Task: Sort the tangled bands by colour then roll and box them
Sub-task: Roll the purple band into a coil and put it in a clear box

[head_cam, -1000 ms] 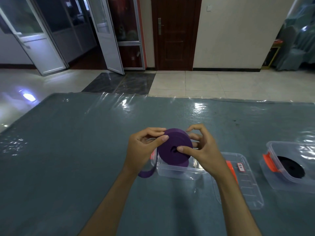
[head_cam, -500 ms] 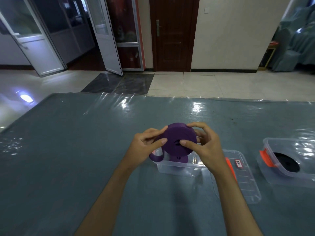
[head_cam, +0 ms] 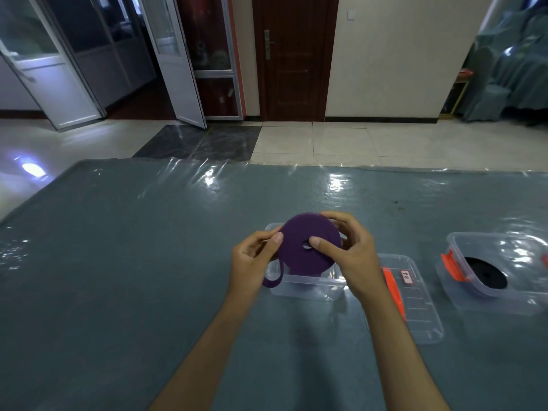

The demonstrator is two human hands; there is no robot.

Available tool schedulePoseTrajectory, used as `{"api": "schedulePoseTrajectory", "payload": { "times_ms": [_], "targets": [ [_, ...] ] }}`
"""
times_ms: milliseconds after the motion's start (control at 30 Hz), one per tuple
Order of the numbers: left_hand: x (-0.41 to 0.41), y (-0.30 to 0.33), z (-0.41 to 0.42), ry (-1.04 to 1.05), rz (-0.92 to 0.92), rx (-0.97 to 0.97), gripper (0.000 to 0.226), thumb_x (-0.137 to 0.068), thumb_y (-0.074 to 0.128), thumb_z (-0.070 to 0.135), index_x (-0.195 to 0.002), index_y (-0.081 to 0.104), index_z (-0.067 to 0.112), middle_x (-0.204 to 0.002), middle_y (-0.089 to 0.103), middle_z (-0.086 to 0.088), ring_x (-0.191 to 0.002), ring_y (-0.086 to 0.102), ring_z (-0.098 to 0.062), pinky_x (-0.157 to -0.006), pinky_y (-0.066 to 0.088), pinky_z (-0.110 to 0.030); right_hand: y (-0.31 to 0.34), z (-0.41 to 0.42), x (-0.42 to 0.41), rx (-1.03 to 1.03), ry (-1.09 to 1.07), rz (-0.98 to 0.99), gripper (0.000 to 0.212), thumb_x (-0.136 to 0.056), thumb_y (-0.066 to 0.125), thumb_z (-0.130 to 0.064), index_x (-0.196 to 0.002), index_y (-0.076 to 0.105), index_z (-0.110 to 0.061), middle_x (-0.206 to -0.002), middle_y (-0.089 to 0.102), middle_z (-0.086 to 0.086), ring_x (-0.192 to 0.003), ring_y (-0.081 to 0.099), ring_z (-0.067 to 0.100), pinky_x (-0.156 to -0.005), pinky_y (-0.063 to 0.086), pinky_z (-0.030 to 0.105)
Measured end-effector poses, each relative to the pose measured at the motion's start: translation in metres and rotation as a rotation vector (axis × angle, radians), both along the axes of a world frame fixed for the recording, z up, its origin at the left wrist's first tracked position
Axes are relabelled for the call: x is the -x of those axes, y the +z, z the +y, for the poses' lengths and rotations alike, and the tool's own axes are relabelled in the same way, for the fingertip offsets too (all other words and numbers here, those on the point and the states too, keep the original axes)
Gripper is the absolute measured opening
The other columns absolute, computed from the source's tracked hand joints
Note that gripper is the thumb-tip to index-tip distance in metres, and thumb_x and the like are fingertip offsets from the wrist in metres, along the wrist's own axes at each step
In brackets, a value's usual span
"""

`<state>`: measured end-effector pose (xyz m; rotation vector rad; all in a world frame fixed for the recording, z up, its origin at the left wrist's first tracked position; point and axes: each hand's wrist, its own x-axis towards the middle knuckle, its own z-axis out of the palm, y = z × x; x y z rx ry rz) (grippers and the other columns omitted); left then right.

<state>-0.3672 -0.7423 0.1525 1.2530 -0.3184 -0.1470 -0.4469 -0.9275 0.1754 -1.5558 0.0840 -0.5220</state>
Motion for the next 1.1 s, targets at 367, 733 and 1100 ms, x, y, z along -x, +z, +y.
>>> {"api": "schedulePoseTrajectory", "payload": {
  "times_ms": [367, 733, 1100],
  "targets": [
    [0.001, -0.014, -0.028, 0.192, 0.076, 0.007, 0.025, -0.089, 0.078, 0.045, -0.079, 0.062, 0.028, -0.084, 0.076, -0.003, -0.074, 0.070, -0.014, -0.064, 0.057, -0.025, -0.018, 0.004, -0.018, -0.146, -0.188, 0.016, 0.049, -0.075, 0.093, -0.034, -0.118, 0.069, -0.030, -0.118, 0.076, 0.000, -0.111, 0.074, 0.021, -0.082, 0.066, 0.045],
    [0.001, -0.023, -0.034, 0.126, 0.048, -0.040, 0.017, -0.096, 0.076, 0.029, -0.111, 0.083, 0.035, -0.110, 0.080, 0.007, -0.095, 0.077, -0.016, -0.076, 0.061, -0.025, -0.031, 0.003, -0.027, -0.286, -0.315, 0.017, 0.044, -0.080, 0.091, -0.029, -0.117, 0.067, -0.029, -0.120, 0.074, 0.001, -0.111, 0.073, 0.026, -0.088, 0.063, 0.056],
    [0.004, -0.035, -0.052, 0.052, 0.338, 0.087, 0.033, -0.092, 0.078, 0.015, -0.124, 0.073, 0.018, -0.118, 0.079, -0.011, -0.105, 0.078, -0.029, -0.087, 0.064, -0.037, -0.041, 0.004, -0.038, -0.390, -0.402, 0.064, 0.048, -0.084, 0.089, -0.018, -0.123, 0.061, -0.019, -0.125, 0.069, 0.010, -0.112, 0.073, 0.027, -0.089, 0.064, 0.053]
  ]
}}
